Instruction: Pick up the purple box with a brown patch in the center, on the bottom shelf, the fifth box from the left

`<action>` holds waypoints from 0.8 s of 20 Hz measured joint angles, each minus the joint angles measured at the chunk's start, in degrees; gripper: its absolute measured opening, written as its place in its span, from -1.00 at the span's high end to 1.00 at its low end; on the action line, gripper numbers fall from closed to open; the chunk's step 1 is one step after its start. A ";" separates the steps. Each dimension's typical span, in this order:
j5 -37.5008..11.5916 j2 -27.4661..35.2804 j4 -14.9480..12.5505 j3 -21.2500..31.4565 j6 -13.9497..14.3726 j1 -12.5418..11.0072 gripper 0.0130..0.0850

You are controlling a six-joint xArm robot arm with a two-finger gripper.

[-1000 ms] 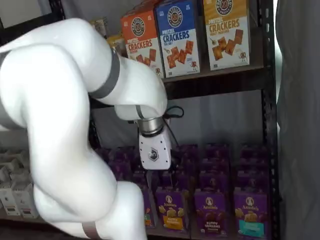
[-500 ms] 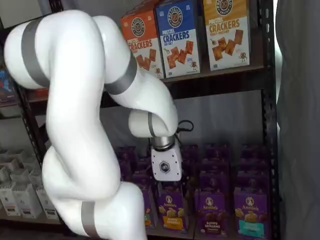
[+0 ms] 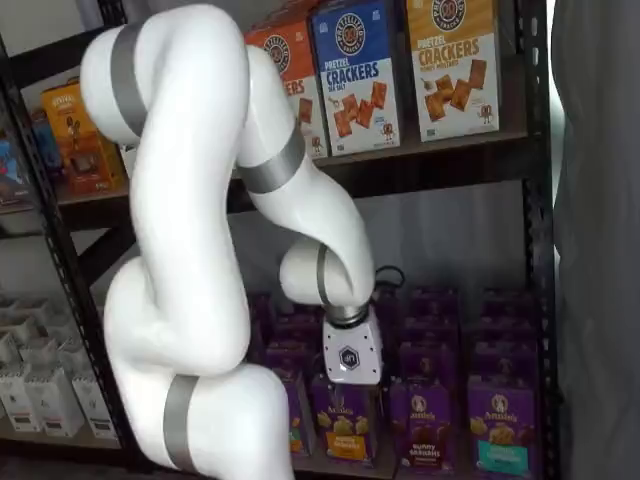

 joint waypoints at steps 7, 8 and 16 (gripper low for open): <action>-5.88 8.74 -3.21 -2.55 0.92 -1.97 -1.00; -6.75 9.89 -3.27 -2.96 0.83 -2.12 -1.00; -10.58 17.91 -4.76 -7.82 1.58 -2.79 -1.00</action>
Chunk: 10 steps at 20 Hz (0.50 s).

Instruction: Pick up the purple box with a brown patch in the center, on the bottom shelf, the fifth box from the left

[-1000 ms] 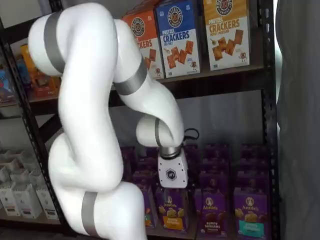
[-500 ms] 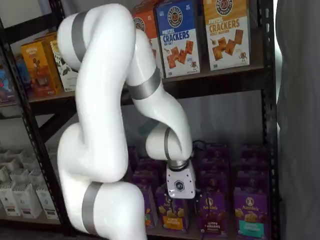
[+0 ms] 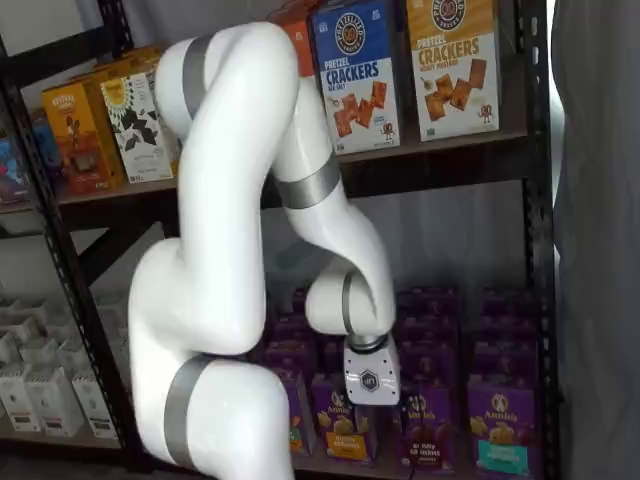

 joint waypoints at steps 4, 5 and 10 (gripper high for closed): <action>-0.69 3.92 -4.11 -3.48 3.52 -0.50 -1.00; -0.70 4.87 -5.48 -4.44 4.80 -0.59 -1.00; -0.18 9.46 -8.64 -9.47 8.06 -0.34 -1.00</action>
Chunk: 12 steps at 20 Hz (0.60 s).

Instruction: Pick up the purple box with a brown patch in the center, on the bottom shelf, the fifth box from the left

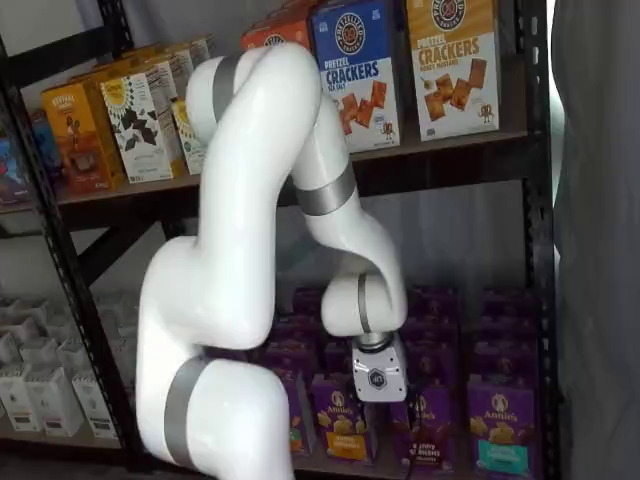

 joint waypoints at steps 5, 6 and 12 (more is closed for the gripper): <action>1.07 3.45 4.87 -4.85 -3.88 0.93 -1.00; 1.72 4.11 6.07 -6.11 -4.98 1.01 -1.00; 5.01 7.44 9.52 -12.69 -9.09 0.18 -1.00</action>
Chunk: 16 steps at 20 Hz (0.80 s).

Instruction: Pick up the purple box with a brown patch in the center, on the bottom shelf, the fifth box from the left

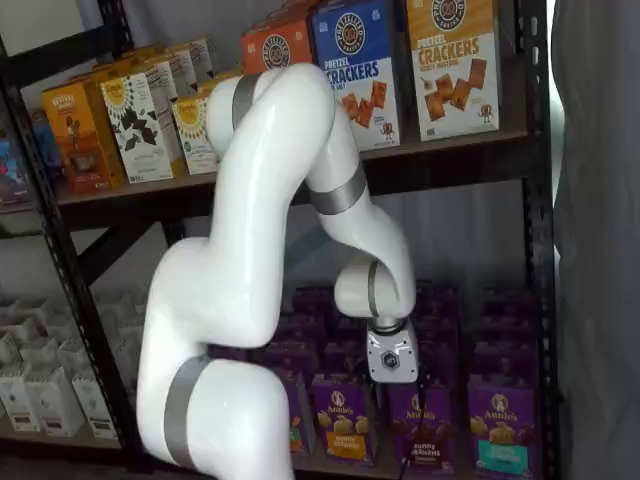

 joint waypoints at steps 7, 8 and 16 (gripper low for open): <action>2.26 3.21 1.00 -5.83 -2.00 -1.04 -1.00; 2.20 3.57 1.17 -6.42 -2.21 -1.07 -1.00; 3.15 5.52 1.34 -10.05 -2.04 -0.76 -1.00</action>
